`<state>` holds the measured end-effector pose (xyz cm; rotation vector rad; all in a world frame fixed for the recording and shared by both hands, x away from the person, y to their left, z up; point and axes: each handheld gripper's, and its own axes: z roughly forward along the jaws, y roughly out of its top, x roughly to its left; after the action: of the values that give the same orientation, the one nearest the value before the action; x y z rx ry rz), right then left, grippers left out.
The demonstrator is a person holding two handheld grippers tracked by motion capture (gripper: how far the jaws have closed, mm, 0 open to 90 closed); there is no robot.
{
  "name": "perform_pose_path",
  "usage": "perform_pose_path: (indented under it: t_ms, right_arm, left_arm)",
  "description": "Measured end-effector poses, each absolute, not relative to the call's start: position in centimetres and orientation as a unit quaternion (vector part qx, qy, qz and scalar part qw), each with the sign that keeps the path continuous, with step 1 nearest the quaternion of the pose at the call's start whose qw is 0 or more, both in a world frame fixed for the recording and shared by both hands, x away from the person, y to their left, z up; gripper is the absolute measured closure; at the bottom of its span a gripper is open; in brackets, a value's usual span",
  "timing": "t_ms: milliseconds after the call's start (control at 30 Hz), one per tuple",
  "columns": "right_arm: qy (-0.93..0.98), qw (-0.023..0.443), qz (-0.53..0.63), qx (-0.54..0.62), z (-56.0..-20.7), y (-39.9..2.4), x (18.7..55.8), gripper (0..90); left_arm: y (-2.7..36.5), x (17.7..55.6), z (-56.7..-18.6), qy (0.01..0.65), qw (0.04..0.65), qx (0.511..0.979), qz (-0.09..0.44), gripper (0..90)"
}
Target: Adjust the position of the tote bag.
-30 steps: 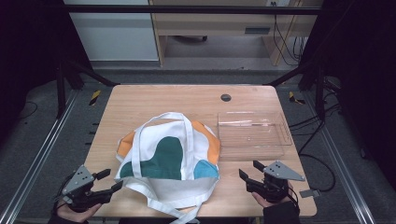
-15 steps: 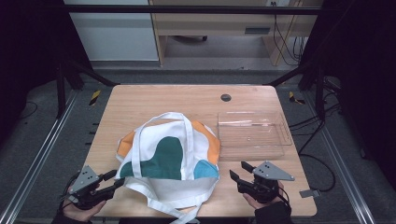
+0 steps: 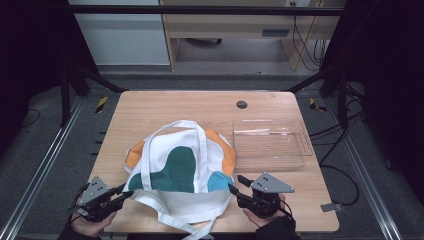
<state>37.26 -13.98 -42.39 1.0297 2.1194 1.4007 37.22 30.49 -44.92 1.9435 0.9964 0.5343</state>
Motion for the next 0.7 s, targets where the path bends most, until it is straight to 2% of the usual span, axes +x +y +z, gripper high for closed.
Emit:
perform_pose_path:
  t_ms: [100, 267, 533, 700]
  right_arm:
    - [0.761, 0.191, 0.503, 0.363, -42.5, -13.0, 37.3, 61.6]
    - [0.767, 0.182, 0.503, 0.355, -42.6, -11.9, 37.4, 65.4]
    - [0.773, 0.166, 0.505, 0.345, -42.8, -10.3, 37.4, 81.9]
    - [0.78, 0.157, 0.503, 0.338, -43.1, -9.6, 37.5, 88.7]
  left_arm:
    - [30.5, 37.2, -44.8, 0.399, 0.433, 0.779, 0.217, 78.5]
    - [30.4, 37.2, -44.8, 0.404, 0.434, 0.776, 0.216, 80.2]
    - [30.3, 37.3, -44.8, 0.408, 0.432, 0.775, 0.216, 80.8]
    - [30.3, 37.3, -44.8, 0.409, 0.431, 0.775, 0.215, 81.1]
